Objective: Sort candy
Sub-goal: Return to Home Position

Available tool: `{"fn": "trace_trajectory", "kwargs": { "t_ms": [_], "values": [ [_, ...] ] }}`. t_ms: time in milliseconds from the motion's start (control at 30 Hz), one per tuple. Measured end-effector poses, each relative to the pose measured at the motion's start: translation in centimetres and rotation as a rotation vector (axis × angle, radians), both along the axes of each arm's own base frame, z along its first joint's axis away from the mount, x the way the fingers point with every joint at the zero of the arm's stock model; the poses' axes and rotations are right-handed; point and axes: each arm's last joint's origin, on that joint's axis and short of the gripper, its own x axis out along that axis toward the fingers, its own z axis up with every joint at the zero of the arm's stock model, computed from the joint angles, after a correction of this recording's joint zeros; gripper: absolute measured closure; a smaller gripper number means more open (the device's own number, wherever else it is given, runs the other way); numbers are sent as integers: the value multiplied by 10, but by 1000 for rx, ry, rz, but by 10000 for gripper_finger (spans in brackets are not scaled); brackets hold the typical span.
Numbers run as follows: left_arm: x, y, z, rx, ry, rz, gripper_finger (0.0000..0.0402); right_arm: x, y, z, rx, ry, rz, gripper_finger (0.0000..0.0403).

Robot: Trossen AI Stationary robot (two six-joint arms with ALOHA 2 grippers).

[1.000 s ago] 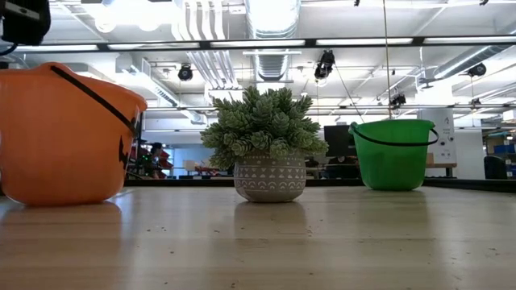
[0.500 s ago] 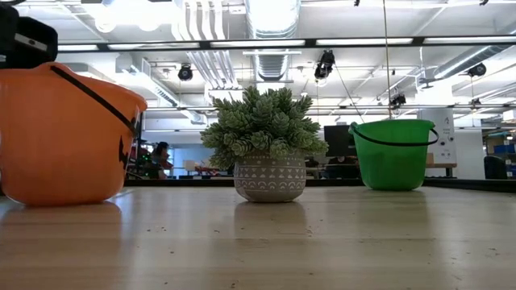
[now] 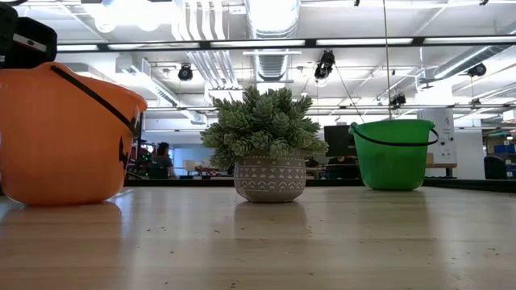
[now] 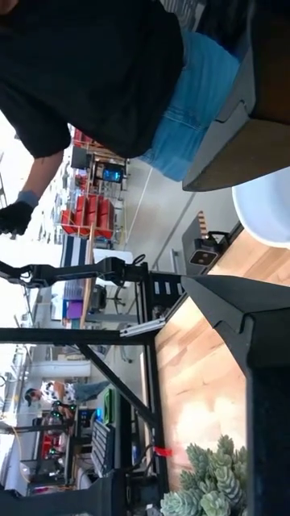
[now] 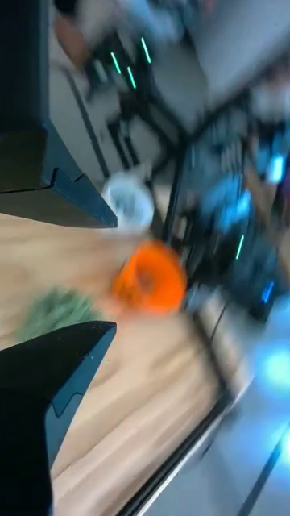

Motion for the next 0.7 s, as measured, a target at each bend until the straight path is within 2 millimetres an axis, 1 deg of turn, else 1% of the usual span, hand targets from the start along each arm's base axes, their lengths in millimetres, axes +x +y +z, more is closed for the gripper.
{"fn": "trace_trajectory", "kwargs": {
  "t_ms": [33,100,200,233,267,300,333,467,567,700],
  "values": [
    [0,0,0,0,-1,1,239,-1,2,5,-16,-51,67,213],
    [0,1,1,-2,0,18,239,-8,6,14,-43,-149,195,213],
    [1,1,0,-4,10,38,239,-34,5,25,-64,-256,274,213],
    [1,1,0,-10,13,43,239,-45,4,28,-73,-284,275,213],
    [1,1,0,-18,18,44,239,-77,1,34,-82,-353,272,213],
    [1,1,0,-26,23,46,239,-104,-2,37,-97,-412,260,213],
    [1,1,0,-32,28,45,239,-114,-3,38,-111,-434,251,213],
    [1,1,0,-69,52,42,239,-149,-7,35,-188,-495,241,213],
    [1,1,1,-72,54,42,239,-173,-10,27,-225,-516,236,213],
    [1,1,1,-72,54,42,239,-216,-16,13,-263,-564,149,213]
  ]
}}
